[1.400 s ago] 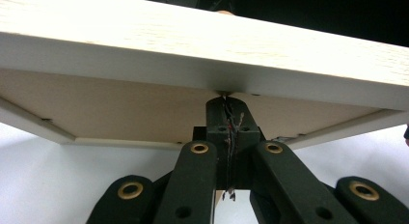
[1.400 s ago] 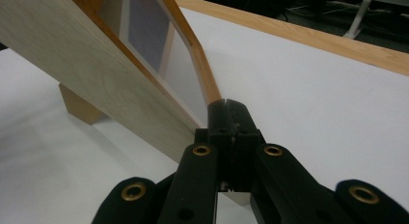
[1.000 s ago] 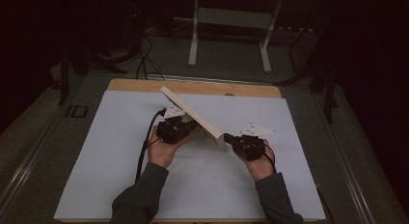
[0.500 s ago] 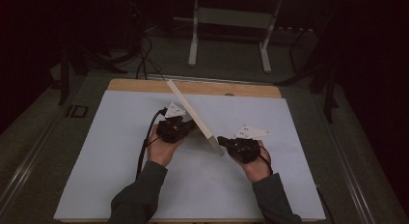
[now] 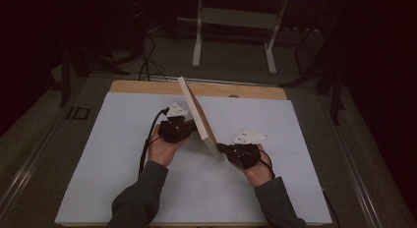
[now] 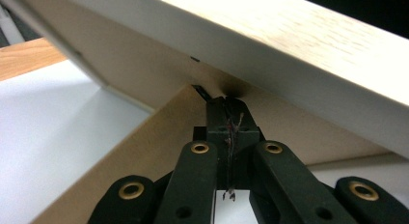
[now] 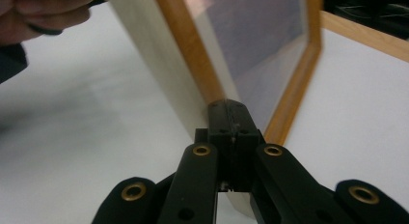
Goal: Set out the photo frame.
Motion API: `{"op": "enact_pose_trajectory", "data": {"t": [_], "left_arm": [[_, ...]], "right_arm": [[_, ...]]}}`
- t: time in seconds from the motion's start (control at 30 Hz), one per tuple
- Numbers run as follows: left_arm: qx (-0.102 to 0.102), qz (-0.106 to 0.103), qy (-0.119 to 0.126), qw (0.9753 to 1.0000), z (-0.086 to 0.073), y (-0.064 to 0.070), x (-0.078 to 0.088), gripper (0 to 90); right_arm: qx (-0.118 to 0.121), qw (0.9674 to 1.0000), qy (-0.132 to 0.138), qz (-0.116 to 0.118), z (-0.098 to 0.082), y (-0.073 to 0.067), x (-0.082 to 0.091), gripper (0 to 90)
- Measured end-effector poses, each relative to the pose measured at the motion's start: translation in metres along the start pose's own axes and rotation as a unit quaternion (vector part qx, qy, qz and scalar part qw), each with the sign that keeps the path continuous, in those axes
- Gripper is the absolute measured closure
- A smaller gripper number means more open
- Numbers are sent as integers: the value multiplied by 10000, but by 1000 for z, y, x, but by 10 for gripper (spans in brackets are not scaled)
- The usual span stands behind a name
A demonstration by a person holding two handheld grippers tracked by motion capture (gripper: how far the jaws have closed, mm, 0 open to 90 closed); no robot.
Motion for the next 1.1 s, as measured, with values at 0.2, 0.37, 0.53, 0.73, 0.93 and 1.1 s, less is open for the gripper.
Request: {"op": "enact_pose_trajectory", "data": {"t": [0.2,0.37,0.53,0.73,0.93,1.1], "left_arm": [[-63,-7,-44,10000,-1,-1,0,900],[-96,20,-55,9999,-2,0,-1,900],[-41,-19,-58,10000,-3,-1,-2,900],[1,-118,-42,9999,-6,-1,-3,900],[74,-383,22,9992,-10,0,-2,900],[110,-419,19,9991,-11,-2,-1,900]], "right_arm": [[45,10000,-15,44,0,-4,-3,900],[39,10000,-22,58,1,-7,-5,900],[85,9999,-42,117,2,-11,-8,900],[107,9998,-53,146,3,-15,-10,900],[120,9997,-74,193,3,-17,-12,900],[159,9996,-120,221,4,-19,-15,900]]}}
Point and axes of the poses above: each handheld gripper's, and its own axes: x roughly backward along the jaws, z roughly out of its top, y roughly to its right, the point moved 10 cm from there along -x, roughly forward along the jaws, and after that the axes turned 2 degrees about y, right-handed, at the moved point
